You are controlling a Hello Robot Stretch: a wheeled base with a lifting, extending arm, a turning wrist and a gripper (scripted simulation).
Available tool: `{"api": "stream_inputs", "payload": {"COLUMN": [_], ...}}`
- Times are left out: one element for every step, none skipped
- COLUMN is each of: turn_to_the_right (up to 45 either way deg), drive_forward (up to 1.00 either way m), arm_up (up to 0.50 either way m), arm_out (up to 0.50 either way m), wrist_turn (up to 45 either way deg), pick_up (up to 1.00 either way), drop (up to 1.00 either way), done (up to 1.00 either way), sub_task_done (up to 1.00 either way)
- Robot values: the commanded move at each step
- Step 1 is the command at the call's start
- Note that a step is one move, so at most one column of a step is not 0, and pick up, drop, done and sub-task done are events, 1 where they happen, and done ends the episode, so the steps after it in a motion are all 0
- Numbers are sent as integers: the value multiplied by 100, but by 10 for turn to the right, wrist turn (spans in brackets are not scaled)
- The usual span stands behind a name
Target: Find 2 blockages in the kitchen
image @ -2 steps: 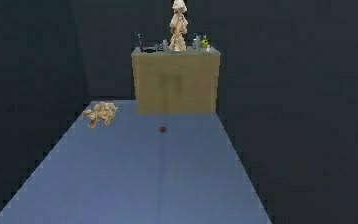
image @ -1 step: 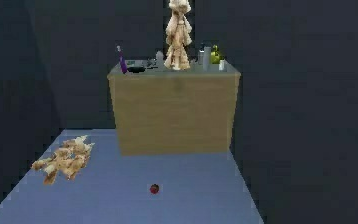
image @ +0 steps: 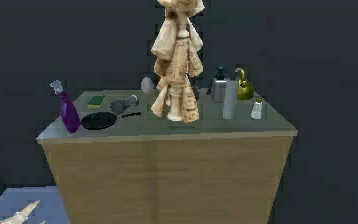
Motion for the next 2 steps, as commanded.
{"api": "stream_inputs", "payload": {"turn_to_the_right": [210, 0], "drive_forward": [0, 5], "arm_up": [0, 0], "arm_out": [0, 0], "wrist_turn": [0, 0], "pick_up": [0, 0], "drop": [0, 0], "done": [0, 0], "sub_task_done": [0, 0]}}
